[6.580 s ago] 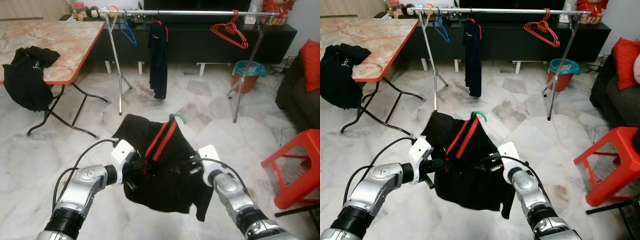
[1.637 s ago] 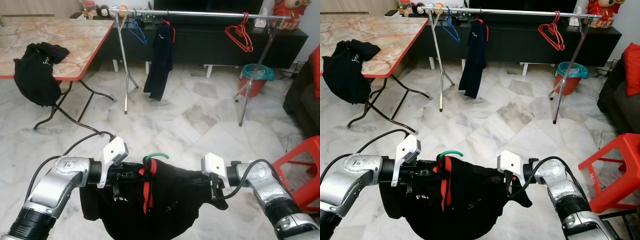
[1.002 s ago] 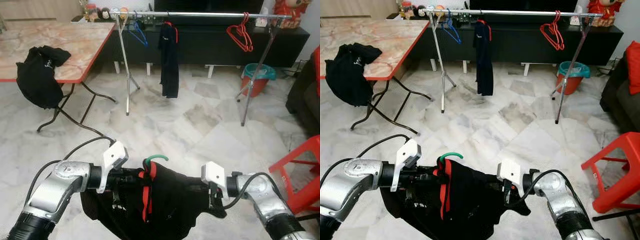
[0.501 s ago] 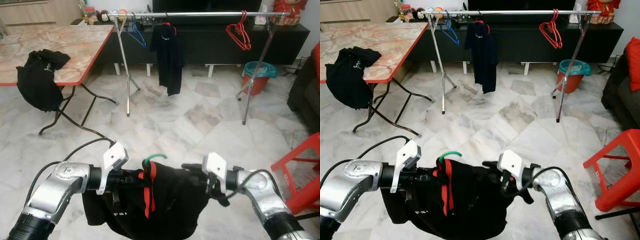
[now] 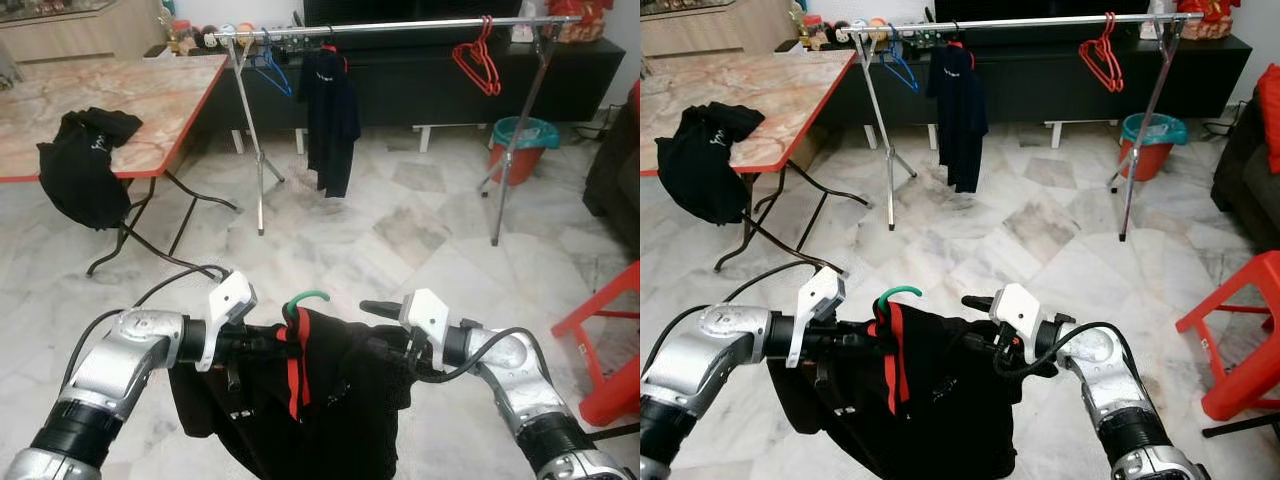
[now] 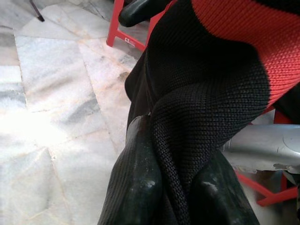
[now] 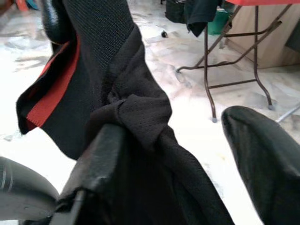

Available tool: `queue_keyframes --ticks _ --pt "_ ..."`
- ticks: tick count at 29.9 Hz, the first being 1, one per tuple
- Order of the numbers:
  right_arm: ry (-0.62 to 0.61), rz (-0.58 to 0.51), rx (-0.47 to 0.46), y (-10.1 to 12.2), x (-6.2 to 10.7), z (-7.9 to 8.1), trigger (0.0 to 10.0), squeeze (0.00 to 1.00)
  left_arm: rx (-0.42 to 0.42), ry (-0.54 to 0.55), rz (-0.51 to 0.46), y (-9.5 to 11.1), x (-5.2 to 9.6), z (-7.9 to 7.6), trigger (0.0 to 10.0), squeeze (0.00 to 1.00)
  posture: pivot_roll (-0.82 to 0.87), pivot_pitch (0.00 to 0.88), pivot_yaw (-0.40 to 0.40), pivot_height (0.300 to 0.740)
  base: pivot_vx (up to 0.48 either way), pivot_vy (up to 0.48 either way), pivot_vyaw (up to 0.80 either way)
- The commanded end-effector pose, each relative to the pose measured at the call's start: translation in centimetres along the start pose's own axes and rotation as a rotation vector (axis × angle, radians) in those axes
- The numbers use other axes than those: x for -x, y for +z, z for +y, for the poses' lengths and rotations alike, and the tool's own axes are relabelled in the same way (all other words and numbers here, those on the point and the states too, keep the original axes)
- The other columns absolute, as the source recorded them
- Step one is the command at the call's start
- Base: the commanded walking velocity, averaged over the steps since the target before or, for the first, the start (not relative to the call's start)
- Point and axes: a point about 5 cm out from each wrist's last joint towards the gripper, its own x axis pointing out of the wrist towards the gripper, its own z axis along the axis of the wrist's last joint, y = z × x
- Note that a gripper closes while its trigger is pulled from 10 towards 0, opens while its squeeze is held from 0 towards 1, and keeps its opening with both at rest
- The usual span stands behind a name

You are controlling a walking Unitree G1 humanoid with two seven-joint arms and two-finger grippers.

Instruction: Hang hanger

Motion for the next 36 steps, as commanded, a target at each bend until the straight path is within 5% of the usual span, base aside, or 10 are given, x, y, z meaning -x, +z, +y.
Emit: queue_keyframes --ticks 1,9,17,28,33,34,35,36 --pt "0.056 -0.006 0.001 0.3 -0.1 0.3 10.0 1.00 -0.024 -0.004 0.011 0.2 0.1 0.2 0.0 0.00 0.02 0.000 0.108 0.740 0.000 0.000 0.00" --pt "0.103 0.072 0.022 -0.8 0.5 0.9 10.0 1.00 -0.012 -0.022 0.014 -0.7 -0.2 -0.7 0.0 0.00 0.03 0.000 0.092 0.740 0.000 0.000 0.00" --pt "-0.074 0.075 0.090 -0.6 0.1 -0.3 10.0 1.00 0.017 -0.029 0.020 -1.6 -0.4 -1.4 0.0 0.00 0.04 0.000 0.079 0.740 0.000 0.000 0.00" --pt "0.222 0.042 0.023 0.1 0.6 2.6 10.0 1.00 0.015 0.006 0.045 -2.2 -0.4 -1.2 0.0 0.00 0.03 0.000 0.089 0.740 0.000 0.000 0.00" --pt "0.173 0.118 0.085 -0.6 1.0 2.1 10.0 1.00 0.018 0.047 0.039 -2.4 -0.6 -0.5 0.0 0.00 0.03 0.000 0.103 0.740 0.000 0.000 0.00" --pt "0.121 0.122 0.085 -0.6 1.0 1.6 10.0 0.90 0.019 0.048 0.038 -2.3 -0.5 -0.5 0.0 0.00 0.03 0.000 0.108 0.740 0.000 0.000 0.00" --pt "0.112 0.124 0.078 -0.7 1.0 1.5 10.0 0.38 0.018 0.044 0.038 -2.3 -0.5 -0.5 0.0 0.00 0.03 0.000 0.108 0.740 0.000 0.000 0.00" --pt "0.122 0.123 0.073 -0.7 1.1 1.6 10.0 0.38 0.016 0.044 0.041 -2.4 -0.5 -0.5 0.0 0.00 0.03 0.000 0.115 0.740 0.000 0.000 0.00"
